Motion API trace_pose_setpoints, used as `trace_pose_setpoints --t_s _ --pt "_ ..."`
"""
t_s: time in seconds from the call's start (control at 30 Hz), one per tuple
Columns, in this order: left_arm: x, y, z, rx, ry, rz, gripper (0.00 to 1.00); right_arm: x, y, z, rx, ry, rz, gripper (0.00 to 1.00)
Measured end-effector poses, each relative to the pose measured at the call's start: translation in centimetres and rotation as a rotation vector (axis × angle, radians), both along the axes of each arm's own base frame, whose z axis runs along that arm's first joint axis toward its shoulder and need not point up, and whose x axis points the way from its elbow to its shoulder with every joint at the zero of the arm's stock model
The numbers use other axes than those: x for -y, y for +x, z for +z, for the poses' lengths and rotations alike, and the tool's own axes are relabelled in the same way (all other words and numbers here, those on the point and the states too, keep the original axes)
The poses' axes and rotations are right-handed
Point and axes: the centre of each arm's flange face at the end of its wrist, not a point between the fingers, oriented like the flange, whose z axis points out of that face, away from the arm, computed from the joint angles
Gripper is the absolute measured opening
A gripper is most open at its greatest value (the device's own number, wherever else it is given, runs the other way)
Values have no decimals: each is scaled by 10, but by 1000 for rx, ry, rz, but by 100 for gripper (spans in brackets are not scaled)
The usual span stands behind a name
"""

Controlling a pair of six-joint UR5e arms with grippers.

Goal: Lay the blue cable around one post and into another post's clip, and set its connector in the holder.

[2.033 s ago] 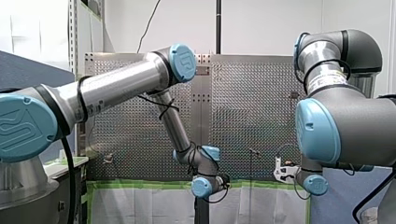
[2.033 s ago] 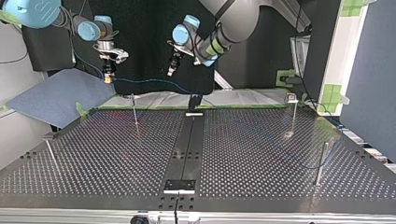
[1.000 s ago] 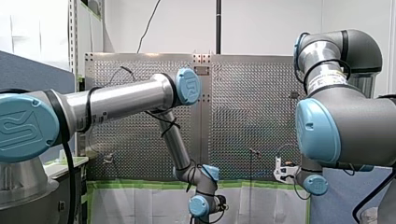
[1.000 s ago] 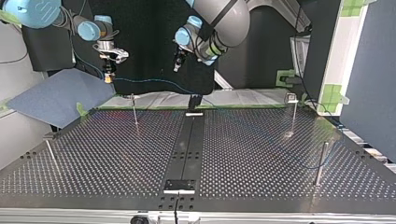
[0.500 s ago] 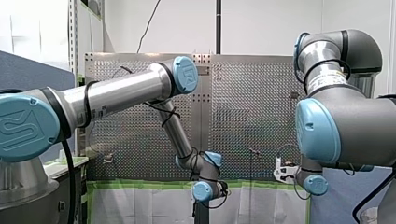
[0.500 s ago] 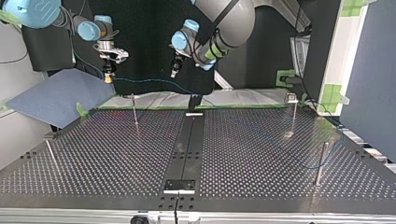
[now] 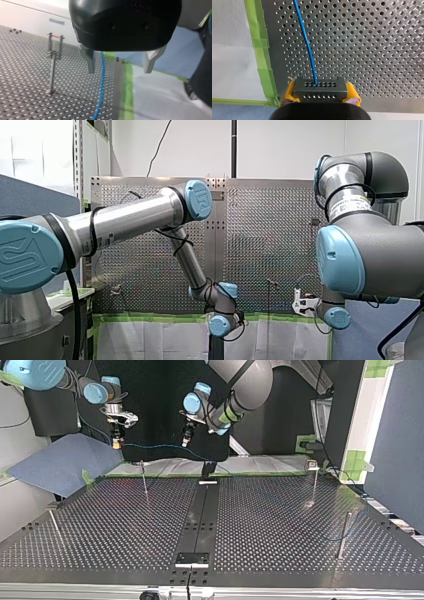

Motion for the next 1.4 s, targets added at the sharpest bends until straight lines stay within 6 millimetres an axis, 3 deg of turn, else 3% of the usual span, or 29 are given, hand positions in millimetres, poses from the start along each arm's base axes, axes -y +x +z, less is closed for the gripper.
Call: trace_pose_setpoints --t_s 0.2,0.5,0.83,0.9,0.93,0.97,1.0,1.07,1.1,1.13,1.2,1.27,1.4 --pt "4 11 2 29 -16 21 93 0 0 0 -2 1 1 0" --pt "8 19 -19 -3 20 29 93 -1 1 0 -4 3 4 0" --pt "20 47 -3 -8 -7 46 93 -1 1 -1 -5 4 3 0" --pt "23 53 2 2 -17 48 89 -1 0 -1 -5 4 3 0" --pt "24 56 4 5 -21 50 81 -1 0 -1 -5 4 3 0" --pt "25 57 6 7 -24 52 64 -1 0 -1 -5 4 2 0" --pt "25 59 6 7 -24 54 64 -1 0 0 -6 4 2 0" --pt "24 62 8 5 -25 59 40 0 -1 0 -6 3 0 0" --pt "24 63 8 5 -25 60 40 0 -1 0 -6 3 -1 0" --pt "23 64 8 4 -23 62 29 0 -1 0 -6 3 -2 0" --pt "22 65 8 3 -21 62 29 0 -2 0 -4 1 -5 0" --pt "22 65 8 -2 -14 56 40 1 -3 0 -3 1 -7 0" --pt "23 61 7 -15 11 36 50 3 -4 1 -1 -4 -10 0"
